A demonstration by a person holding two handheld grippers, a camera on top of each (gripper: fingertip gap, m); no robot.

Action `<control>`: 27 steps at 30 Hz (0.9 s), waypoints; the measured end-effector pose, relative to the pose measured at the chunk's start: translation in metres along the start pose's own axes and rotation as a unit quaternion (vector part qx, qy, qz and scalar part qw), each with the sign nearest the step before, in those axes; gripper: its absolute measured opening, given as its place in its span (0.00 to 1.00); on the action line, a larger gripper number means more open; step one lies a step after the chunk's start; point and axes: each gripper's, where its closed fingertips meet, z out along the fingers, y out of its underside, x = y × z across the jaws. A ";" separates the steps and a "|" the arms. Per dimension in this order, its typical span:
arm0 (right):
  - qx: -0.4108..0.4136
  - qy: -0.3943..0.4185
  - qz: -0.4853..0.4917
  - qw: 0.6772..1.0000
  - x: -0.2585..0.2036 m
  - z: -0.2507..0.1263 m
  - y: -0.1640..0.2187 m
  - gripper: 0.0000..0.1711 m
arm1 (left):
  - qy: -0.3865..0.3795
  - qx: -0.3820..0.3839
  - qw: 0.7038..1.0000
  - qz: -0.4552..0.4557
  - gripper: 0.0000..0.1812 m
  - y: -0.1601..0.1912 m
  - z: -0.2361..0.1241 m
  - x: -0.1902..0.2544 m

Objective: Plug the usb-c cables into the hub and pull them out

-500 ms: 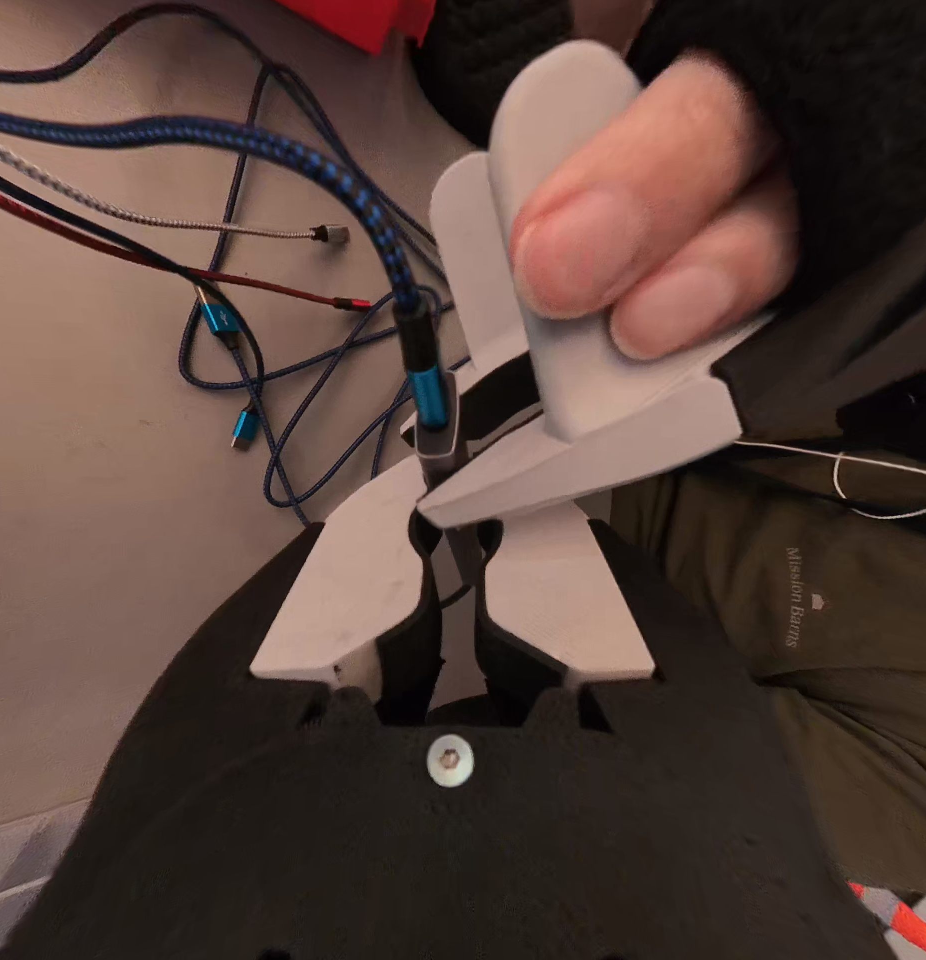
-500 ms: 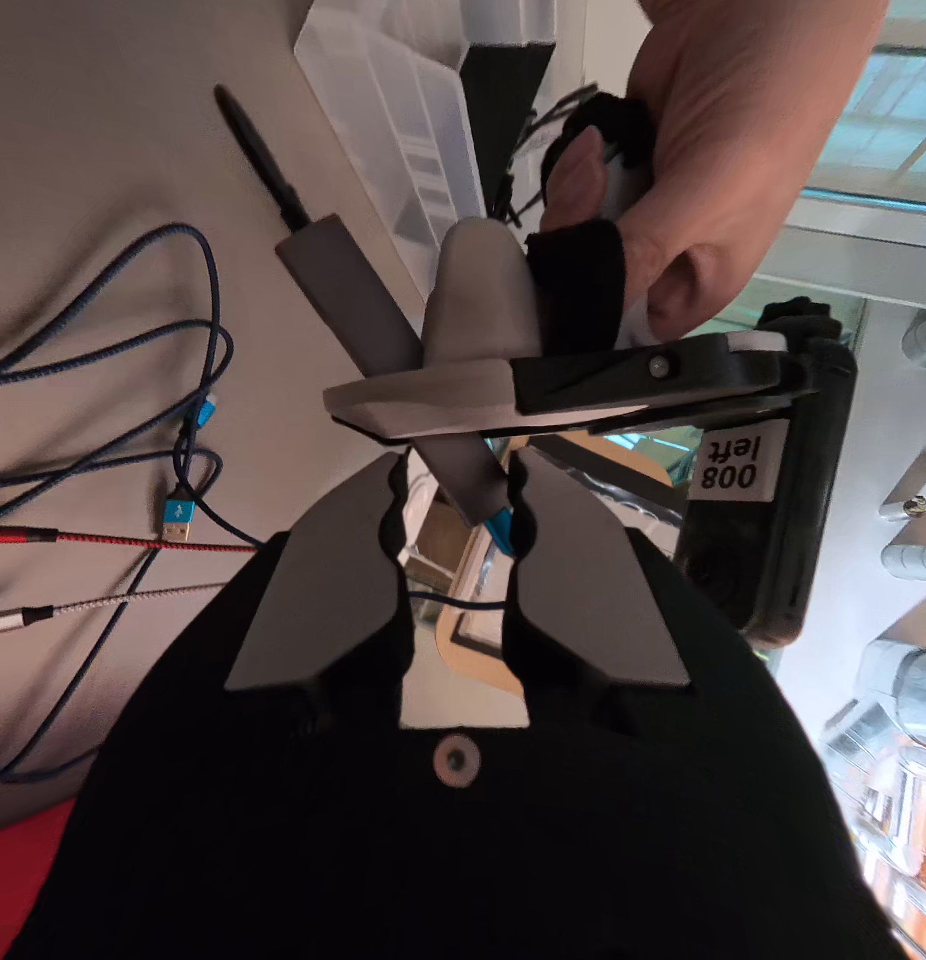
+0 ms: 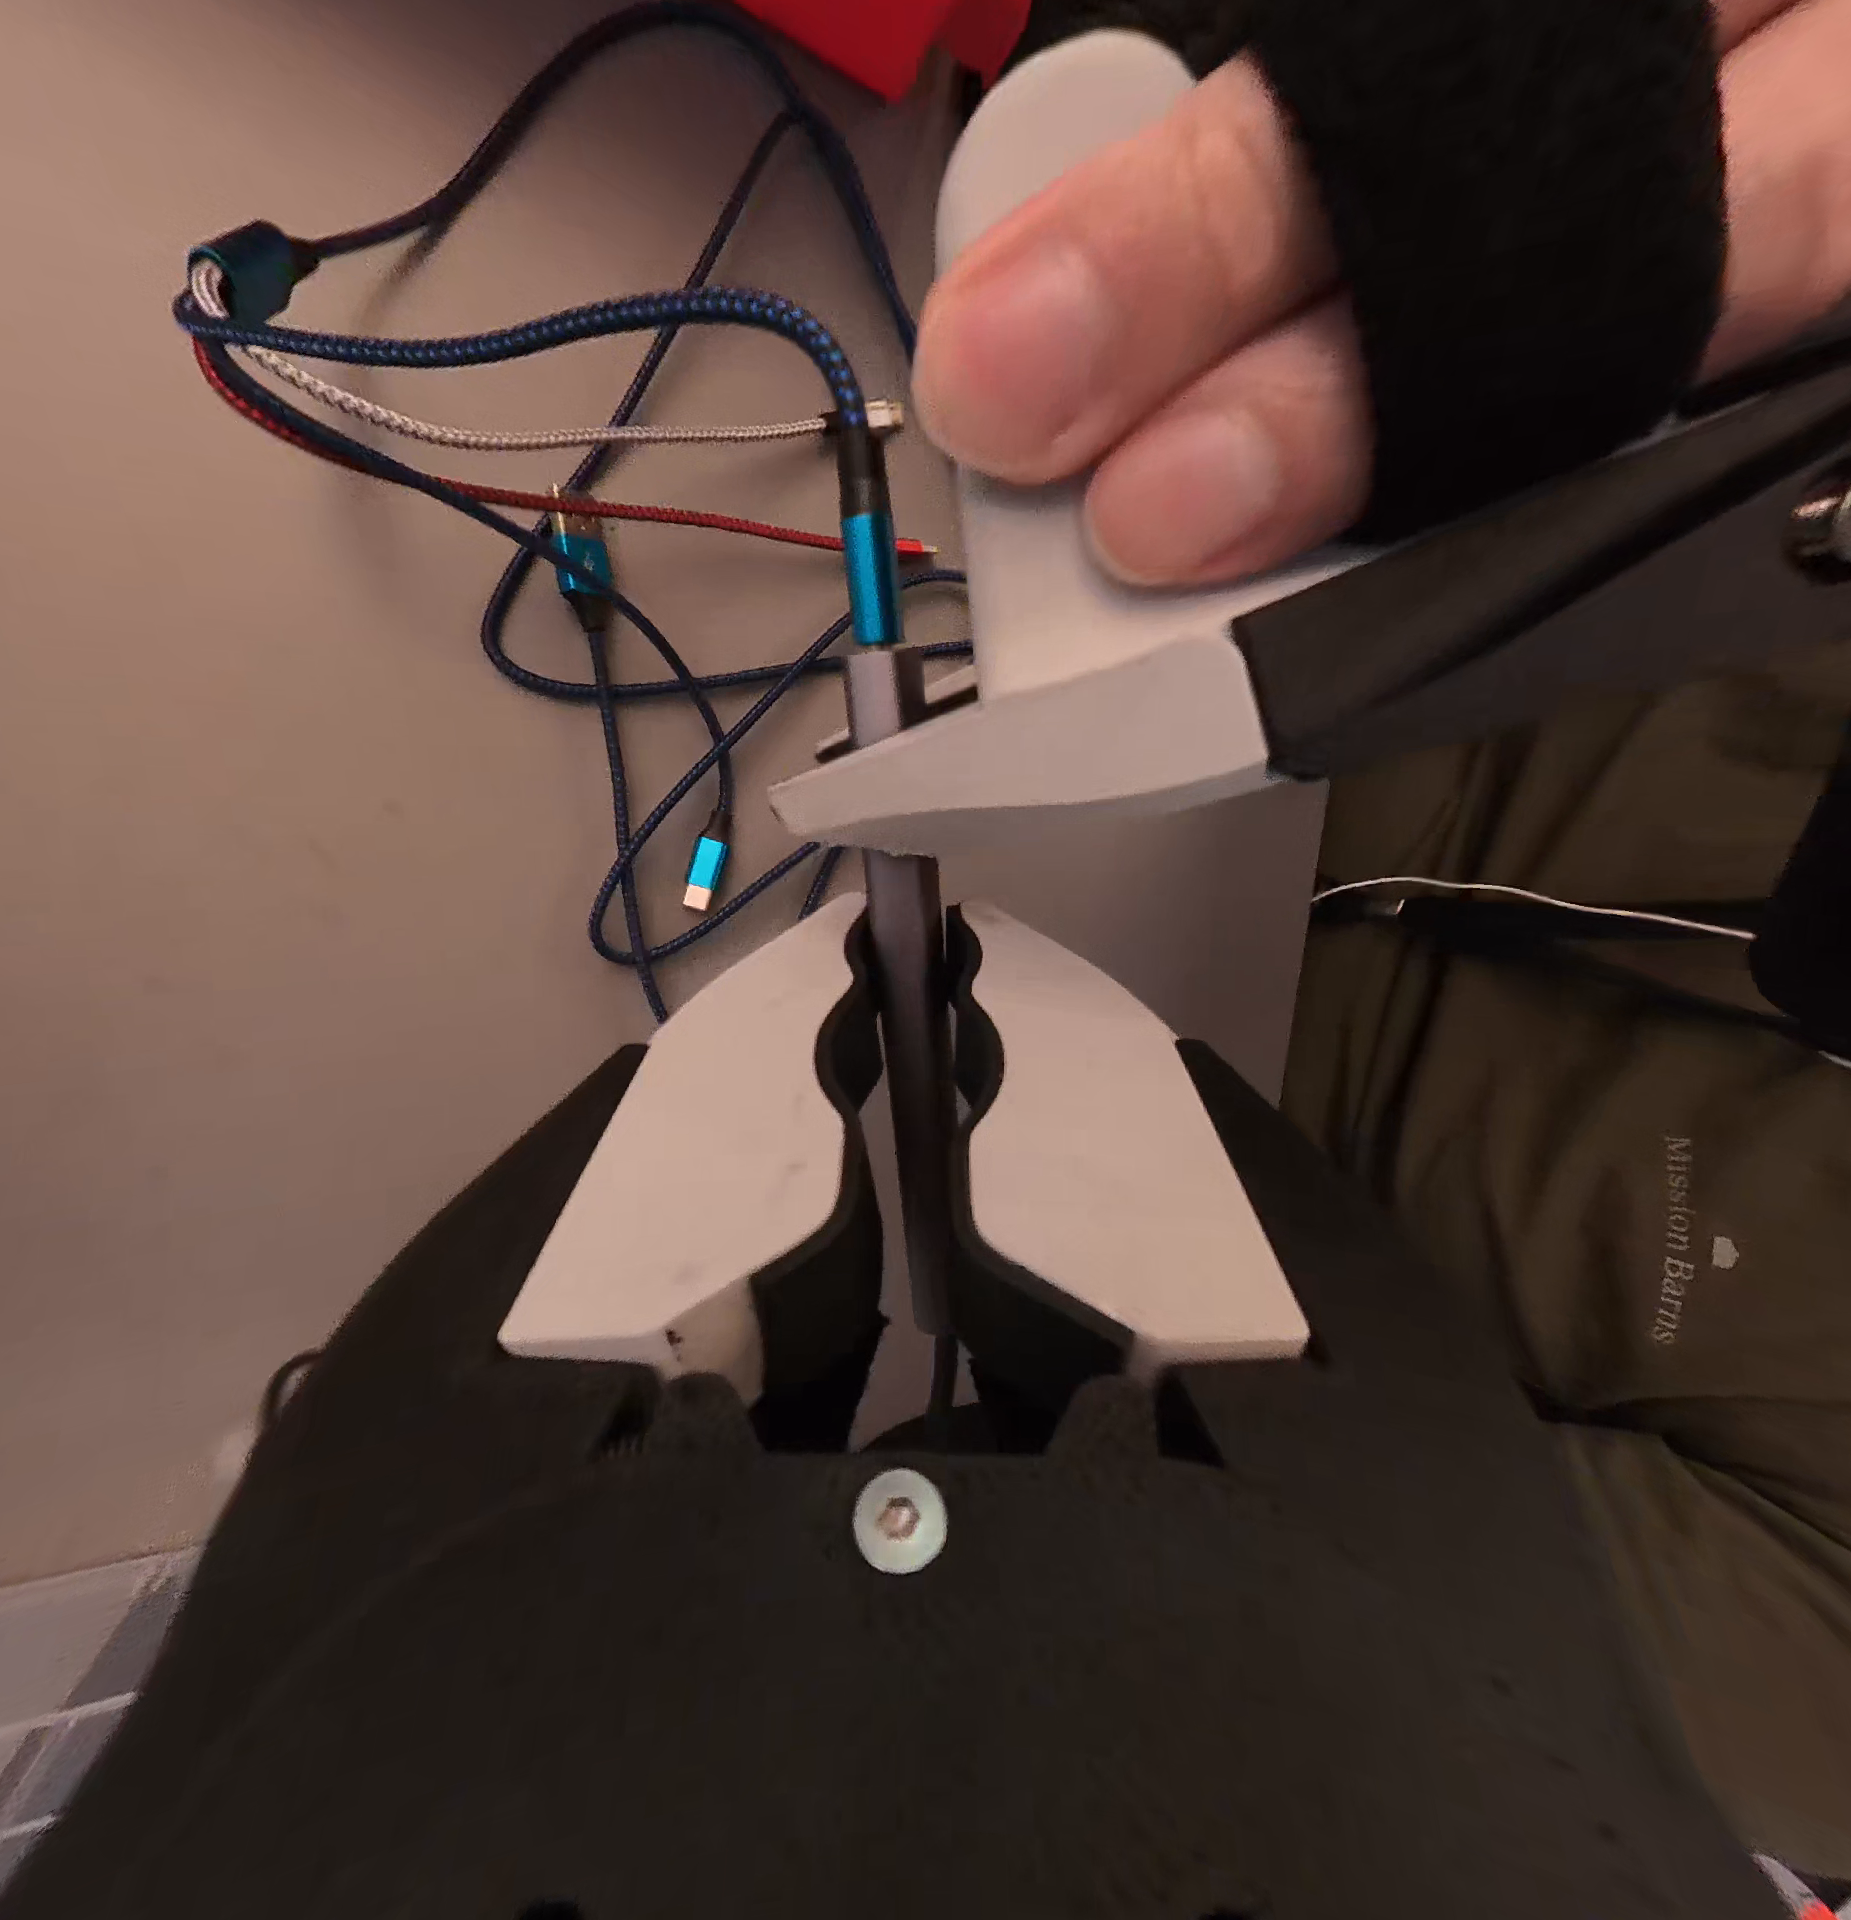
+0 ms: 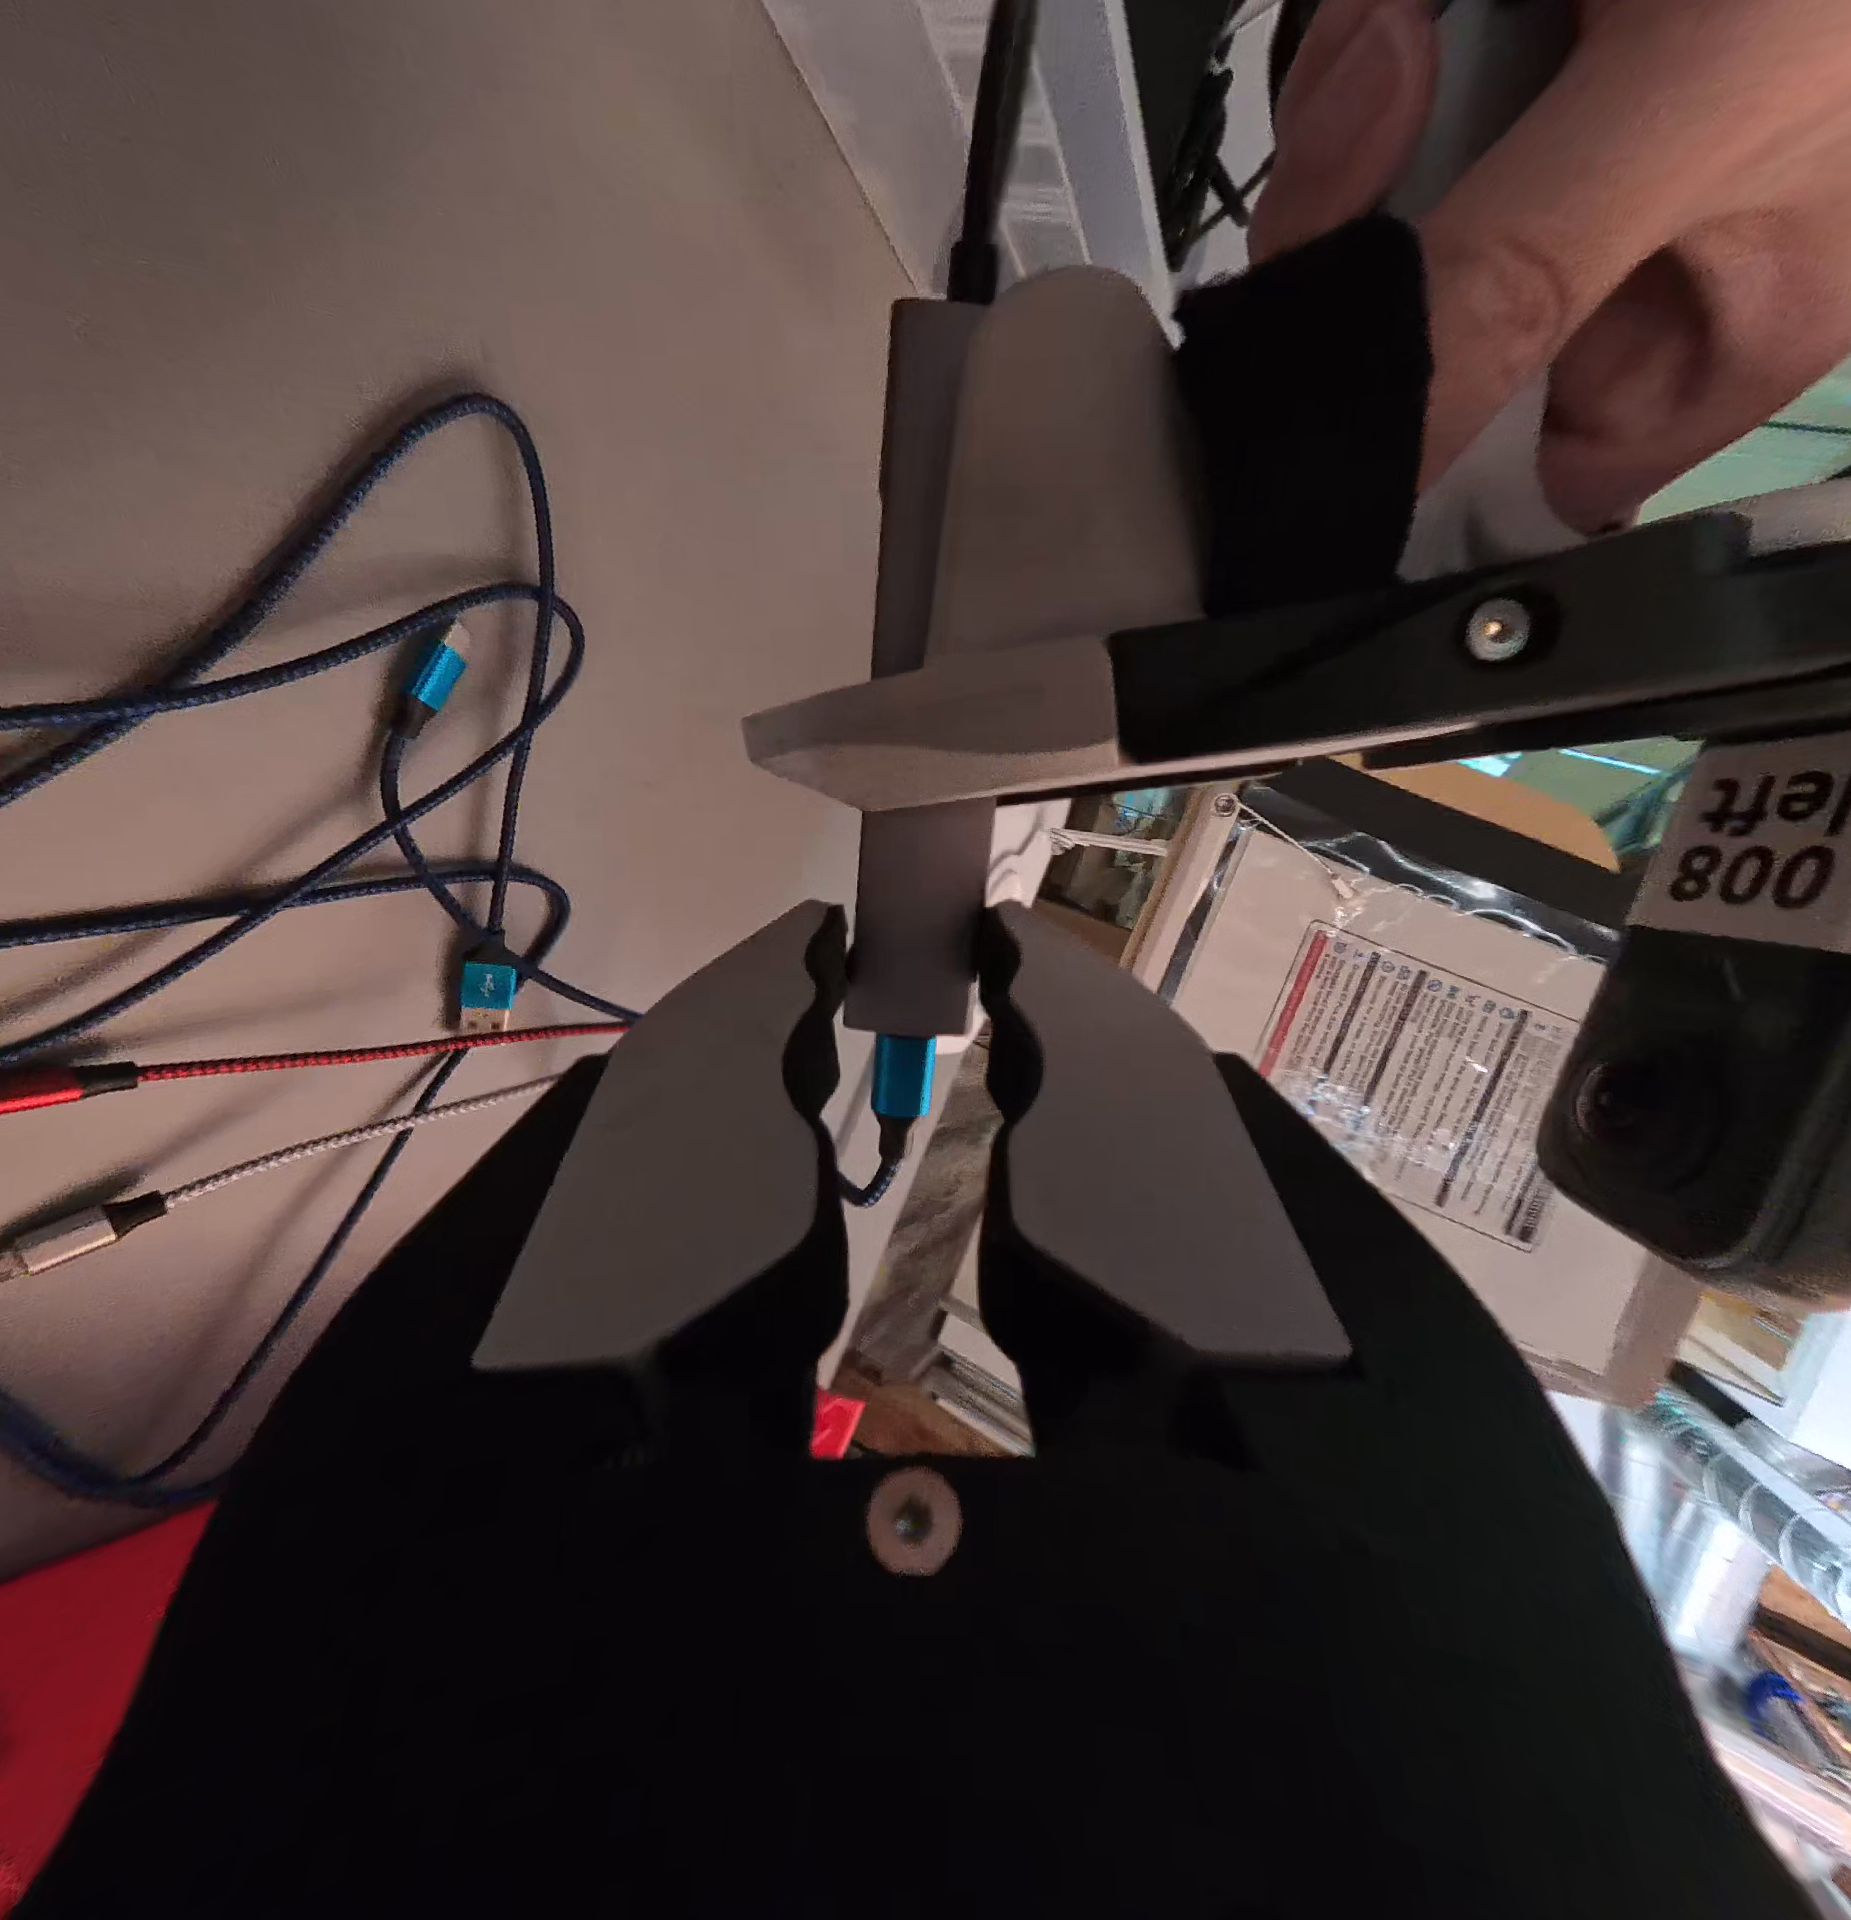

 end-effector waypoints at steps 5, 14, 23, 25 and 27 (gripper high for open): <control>-0.002 -0.027 0.070 0.997 0.004 0.001 0.002 0.15 | 0.025 0.020 0.999 -0.015 0.05 -0.003 -0.005 0.001; -0.026 0.002 0.128 0.991 0.018 0.003 0.019 0.15 | -0.030 0.097 0.995 0.002 0.06 -0.018 -0.031 -0.015; -0.063 0.068 0.276 0.957 0.048 0.006 0.066 0.15 | -0.187 0.327 0.926 0.010 0.24 -0.051 -0.127 -0.038; -0.055 0.093 0.329 0.938 0.058 0.004 0.077 0.15 | -0.178 0.377 0.909 -0.002 0.25 -0.055 -0.143 -0.034; -0.037 0.122 0.390 0.912 0.069 0.000 0.088 0.15 | -0.163 0.408 0.898 -0.024 0.27 -0.056 -0.150 -0.034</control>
